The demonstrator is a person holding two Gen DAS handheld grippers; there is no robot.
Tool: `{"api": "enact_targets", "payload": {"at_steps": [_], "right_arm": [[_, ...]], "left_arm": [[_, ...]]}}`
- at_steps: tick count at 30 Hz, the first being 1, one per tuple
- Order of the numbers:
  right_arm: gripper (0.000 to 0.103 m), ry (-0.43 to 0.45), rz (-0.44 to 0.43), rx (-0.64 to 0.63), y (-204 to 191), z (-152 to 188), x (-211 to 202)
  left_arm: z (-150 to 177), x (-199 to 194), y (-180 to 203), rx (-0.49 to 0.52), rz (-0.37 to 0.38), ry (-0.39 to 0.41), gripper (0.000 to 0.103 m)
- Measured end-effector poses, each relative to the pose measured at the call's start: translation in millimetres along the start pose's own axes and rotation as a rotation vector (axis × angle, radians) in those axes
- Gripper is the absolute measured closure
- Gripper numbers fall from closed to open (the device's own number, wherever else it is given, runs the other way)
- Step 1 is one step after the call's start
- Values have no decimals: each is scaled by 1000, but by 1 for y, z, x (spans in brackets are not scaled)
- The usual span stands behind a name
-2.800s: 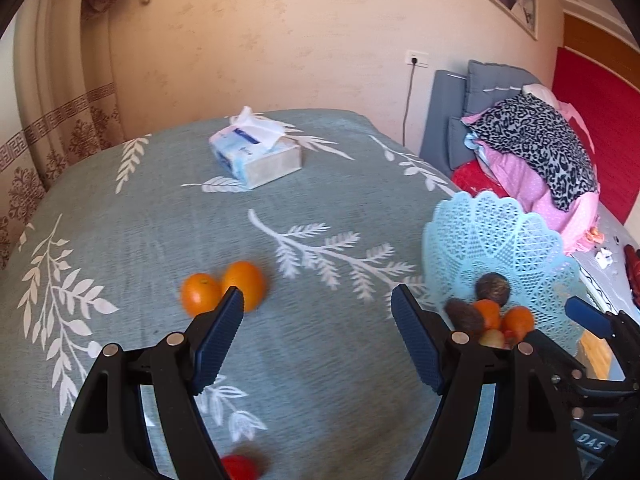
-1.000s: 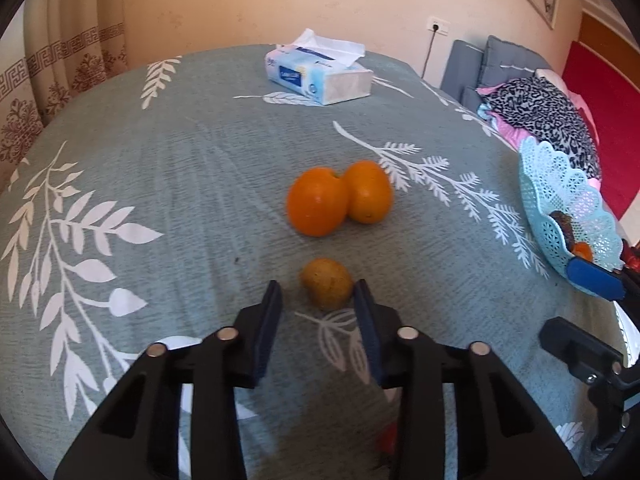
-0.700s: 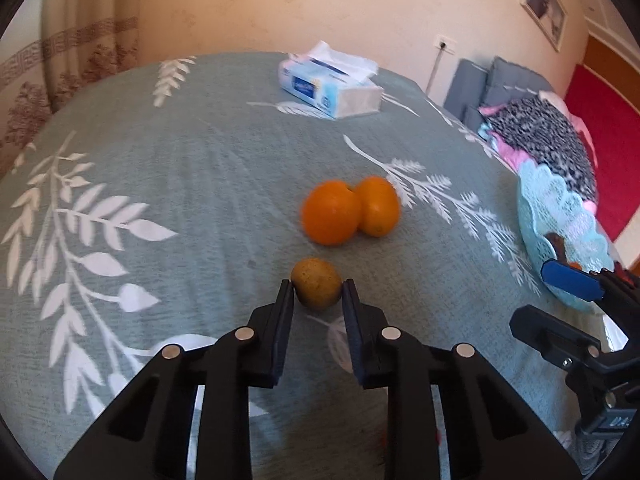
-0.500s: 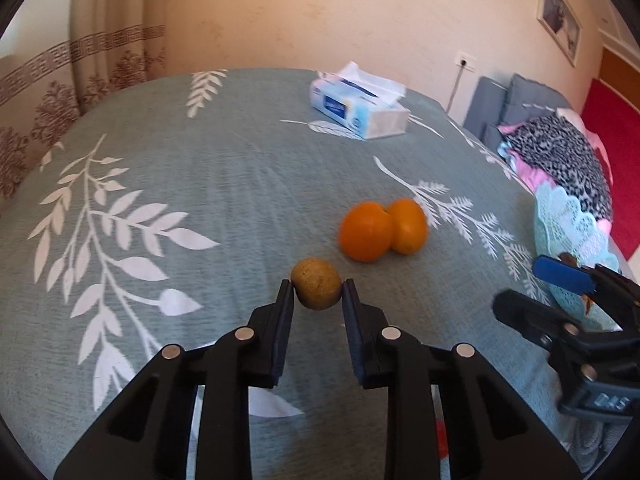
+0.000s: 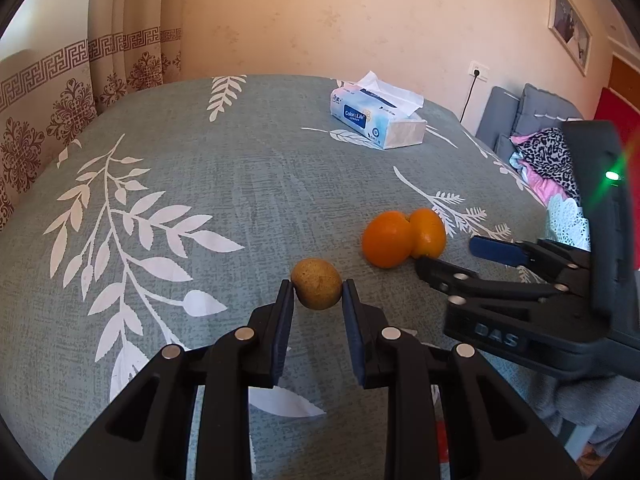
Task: Organize fruits
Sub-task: 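Grasp the small kiwi with the left tool while the right tool grasps an orange, then carry the kiwi with the left tool while the right tool carries the orange to the basket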
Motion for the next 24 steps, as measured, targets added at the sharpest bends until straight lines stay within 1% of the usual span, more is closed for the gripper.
{"api": "enact_targets", "payload": {"at_steps": [5,7,9,10,14,18,24], "right_arm": [[40,-5,0,-8,-2,-7,13],[45,-3,-8,-5,-3,-10,15],[58,-1,-12,-8,-5,-11,15],[60,-2,-16,-9,-6,-12,14],[60,-3,-19,2,-6,-9,10],[60,5,-16,28,0,-5,1],[60,38,-15,75,13,1,-27]], "left_arm": [[0,1,-1,-3,-2,0,78],[0,1,-1,-2,-3,-1,78],[0,1,-1,0,-7,0,78],[0,1,-1,2,-10,2,78],[-1,-1,-1,8,-20,11,78],[-3,-4,-1,23,-48,30,78],[-5,-7,-1,39,-68,45,78]]}}
Point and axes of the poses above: each gripper's, at about its wrist camera, not at the fingertips, and x roughly the way its jaws point, y to its right, z to its underside, the point moved 10 cm from there along x, roughly the way its jaws point, and after that the axes turned 3 degrees about y, right-handed, at the moved point
